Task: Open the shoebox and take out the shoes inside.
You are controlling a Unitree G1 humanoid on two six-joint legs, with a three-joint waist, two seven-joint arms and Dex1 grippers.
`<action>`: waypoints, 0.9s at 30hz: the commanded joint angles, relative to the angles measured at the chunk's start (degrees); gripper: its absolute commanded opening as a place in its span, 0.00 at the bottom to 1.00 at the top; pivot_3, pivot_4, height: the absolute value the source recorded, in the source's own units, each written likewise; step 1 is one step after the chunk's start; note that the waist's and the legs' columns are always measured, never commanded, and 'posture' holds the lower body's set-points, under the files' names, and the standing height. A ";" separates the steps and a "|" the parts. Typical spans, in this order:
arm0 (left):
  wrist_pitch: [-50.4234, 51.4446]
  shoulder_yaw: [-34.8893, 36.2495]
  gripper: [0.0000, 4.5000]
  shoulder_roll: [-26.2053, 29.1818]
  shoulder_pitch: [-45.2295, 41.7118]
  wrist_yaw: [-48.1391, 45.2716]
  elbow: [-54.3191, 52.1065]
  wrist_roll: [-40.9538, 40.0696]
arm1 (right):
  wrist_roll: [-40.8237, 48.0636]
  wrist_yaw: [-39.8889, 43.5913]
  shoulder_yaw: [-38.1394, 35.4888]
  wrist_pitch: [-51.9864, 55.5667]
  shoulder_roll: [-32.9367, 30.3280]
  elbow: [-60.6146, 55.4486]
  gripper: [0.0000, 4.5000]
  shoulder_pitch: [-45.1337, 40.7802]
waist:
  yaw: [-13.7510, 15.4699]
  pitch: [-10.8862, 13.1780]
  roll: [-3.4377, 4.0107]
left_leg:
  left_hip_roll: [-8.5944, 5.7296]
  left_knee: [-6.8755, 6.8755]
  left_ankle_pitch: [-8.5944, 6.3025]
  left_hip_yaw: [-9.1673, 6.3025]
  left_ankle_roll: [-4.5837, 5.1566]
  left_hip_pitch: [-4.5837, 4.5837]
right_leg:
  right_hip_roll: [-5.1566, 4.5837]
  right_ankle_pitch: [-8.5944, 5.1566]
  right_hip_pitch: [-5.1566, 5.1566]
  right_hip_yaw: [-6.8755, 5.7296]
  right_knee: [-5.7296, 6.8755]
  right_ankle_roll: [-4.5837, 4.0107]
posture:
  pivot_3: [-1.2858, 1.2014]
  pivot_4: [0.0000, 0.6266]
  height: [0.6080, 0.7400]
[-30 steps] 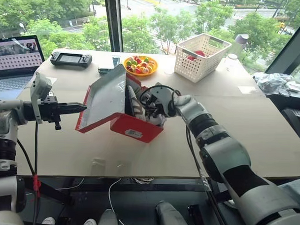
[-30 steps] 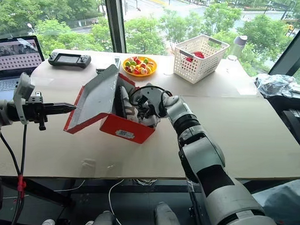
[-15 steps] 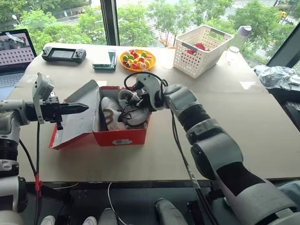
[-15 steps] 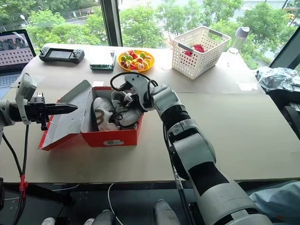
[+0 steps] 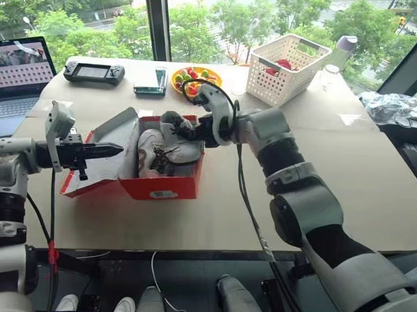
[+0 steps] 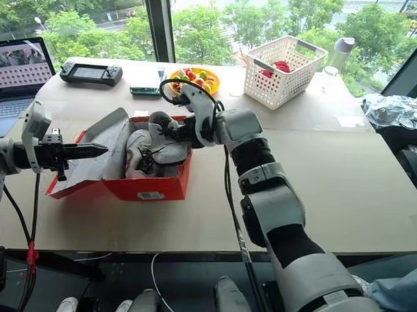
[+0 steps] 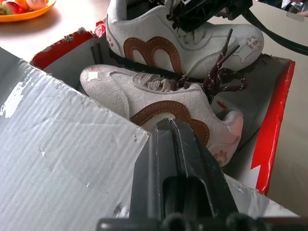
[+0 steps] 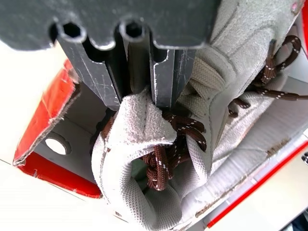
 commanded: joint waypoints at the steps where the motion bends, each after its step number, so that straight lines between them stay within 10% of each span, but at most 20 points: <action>1: -0.78 0.27 0.00 0.34 -1.94 -0.10 -0.30 0.33 | 6.13 -1.58 -6.32 3.03 -0.51 -1.98 0.16 -1.17 | 0.10 0.00 0.00 | 0.00 0.00 0.00 0.00 0.00 0.00 | 0.00 0.02 0.00 0.00 0.00 -0.04 | 0.52 0.24 0.88; 9: -0.60 0.39 0.00 0.38 -2.02 -0.38 -0.21 0.52 | 14.40 -11.20 -18.71 6.24 -8.00 -12.56 0.16 -0.90 | 0.71 0.06 0.09 | -0.01 0.01 0.00 -0.01 0.00 -0.02 | -0.01 0.07 0.02 -0.02 0.00 -0.12 | 0.52 0.24 0.88; 15: -0.12 1.46 0.00 0.39 -1.62 0.48 -0.76 -0.09 | 2.66 -14.26 -11.91 -9.75 -24.73 -23.16 0.16 11.06 | 2.69 0.07 0.12 | -0.02 0.00 0.00 -0.02 0.00 -0.04 | -0.08 0.02 0.09 -0.13 -0.09 -0.08 | 0.52 0.24 0.88; 24: -0.20 1.54 0.00 -0.01 -1.93 1.14 -0.56 0.02 | -5.99 -27.14 -11.35 -32.52 -29.18 -5.64 0.16 28.22 | 1.58 0.15 0.25 | -0.12 0.02 0.08 0.19 0.12 0.24 | -0.11 -0.08 0.12 0.19 0.01 0.15 | 0.52 0.24 0.88; 27: -0.05 1.41 0.00 -0.06 -2.54 1.19 -0.50 0.06 | -4.51 -28.68 -12.77 -35.55 -27.86 -0.55 0.35 29.83 | 1.03 0.16 0.26 | -0.13 0.03 0.20 0.21 0.23 0.26 | -0.11 0.06 0.16 0.23 0.00 0.21 | 0.52 0.24 0.88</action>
